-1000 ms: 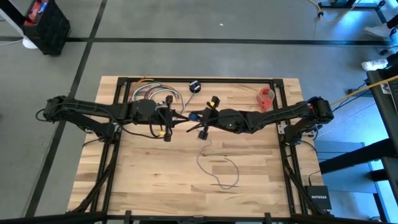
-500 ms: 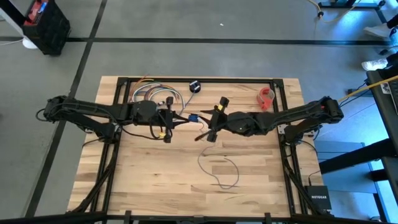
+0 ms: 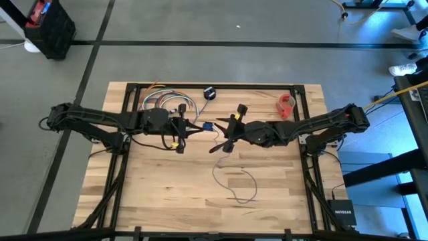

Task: Coil cords
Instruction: Coil the blue wire onto the black spool

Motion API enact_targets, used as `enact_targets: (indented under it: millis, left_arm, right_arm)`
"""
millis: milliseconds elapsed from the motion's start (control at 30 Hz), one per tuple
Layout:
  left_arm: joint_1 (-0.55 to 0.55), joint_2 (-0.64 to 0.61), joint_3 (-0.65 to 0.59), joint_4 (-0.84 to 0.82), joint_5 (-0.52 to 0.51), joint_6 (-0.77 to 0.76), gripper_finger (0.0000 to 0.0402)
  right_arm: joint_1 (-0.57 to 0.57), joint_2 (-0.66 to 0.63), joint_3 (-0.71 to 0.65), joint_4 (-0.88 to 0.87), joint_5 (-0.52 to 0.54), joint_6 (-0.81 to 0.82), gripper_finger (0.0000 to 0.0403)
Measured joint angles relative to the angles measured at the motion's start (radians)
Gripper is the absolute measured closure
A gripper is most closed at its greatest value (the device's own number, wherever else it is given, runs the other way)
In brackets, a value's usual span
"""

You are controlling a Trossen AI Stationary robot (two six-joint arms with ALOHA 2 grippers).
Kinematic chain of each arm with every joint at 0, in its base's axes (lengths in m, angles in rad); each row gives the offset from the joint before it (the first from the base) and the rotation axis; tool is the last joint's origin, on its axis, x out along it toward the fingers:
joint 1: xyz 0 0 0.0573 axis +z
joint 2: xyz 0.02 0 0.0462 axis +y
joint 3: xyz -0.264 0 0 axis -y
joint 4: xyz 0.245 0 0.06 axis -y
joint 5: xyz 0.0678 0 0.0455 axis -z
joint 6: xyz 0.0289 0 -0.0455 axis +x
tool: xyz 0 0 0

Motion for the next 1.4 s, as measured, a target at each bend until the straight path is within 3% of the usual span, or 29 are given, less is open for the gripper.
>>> enact_targets:
  millis: [200, 600, 767, 1400]
  left_arm:
    - [0.000, 0.000, 0.000, -0.004, 0.003, 0.000, 0.0397]
    - [0.000, 0.000, -0.001, -0.033, 0.000, 0.005, 0.0396]
    - [-0.007, 0.000, -0.001, -0.034, 0.003, 0.029, 0.0396]
    - [-0.021, 0.000, -0.001, -0.034, 0.031, 0.056, 0.0396]
  right_arm:
    - [0.000, 0.009, 0.000, 0.003, -0.100, 0.027, 0.0304]
    - [0.029, -0.079, 0.000, -0.052, -0.088, 0.050, 0.0303]
    - [0.026, -0.065, 0.000, -0.054, -0.157, 0.054, 0.0303]
    - [0.024, -0.006, -0.001, 0.056, -0.161, -0.029, 0.0304]
